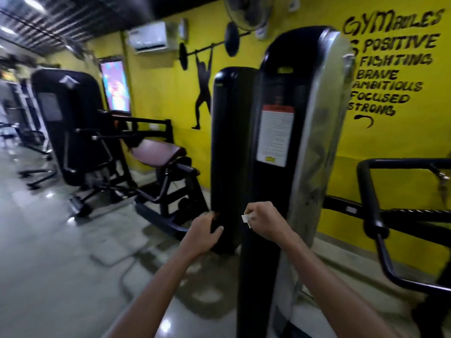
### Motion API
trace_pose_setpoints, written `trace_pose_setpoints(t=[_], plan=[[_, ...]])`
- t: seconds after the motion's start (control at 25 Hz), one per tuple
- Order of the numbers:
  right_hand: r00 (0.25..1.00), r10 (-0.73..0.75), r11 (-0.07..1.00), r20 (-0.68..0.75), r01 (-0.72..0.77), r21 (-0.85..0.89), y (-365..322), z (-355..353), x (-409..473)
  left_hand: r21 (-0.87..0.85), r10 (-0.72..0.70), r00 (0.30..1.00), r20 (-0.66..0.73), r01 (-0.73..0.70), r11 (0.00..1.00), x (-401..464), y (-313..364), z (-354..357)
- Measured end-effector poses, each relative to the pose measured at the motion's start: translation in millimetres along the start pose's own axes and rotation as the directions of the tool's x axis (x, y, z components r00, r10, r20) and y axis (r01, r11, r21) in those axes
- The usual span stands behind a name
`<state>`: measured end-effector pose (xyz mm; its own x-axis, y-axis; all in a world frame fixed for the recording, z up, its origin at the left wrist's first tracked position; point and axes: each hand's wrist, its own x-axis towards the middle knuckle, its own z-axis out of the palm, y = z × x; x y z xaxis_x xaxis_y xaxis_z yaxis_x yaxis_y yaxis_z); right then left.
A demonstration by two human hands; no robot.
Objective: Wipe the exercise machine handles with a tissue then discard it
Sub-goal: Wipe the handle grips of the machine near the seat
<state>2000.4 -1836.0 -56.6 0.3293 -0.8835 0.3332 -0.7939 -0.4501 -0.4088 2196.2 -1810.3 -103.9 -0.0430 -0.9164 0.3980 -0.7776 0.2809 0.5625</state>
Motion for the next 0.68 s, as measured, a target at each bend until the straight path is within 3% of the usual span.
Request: trace_pose_setpoints(t=[0.32,0.68], plan=[[0.986,-0.165,0.986,0.035,0.165,0.012,-147,109,69,0.042,-0.216,0.968,-0.126,0.223,0.974,-45,-145,-142],[0.955,-0.285,0.955,0.088,0.275,0.113,-246,212,190,0.080,-0.299,0.919,-0.257,0.329,0.941,-19,-286,-215]])
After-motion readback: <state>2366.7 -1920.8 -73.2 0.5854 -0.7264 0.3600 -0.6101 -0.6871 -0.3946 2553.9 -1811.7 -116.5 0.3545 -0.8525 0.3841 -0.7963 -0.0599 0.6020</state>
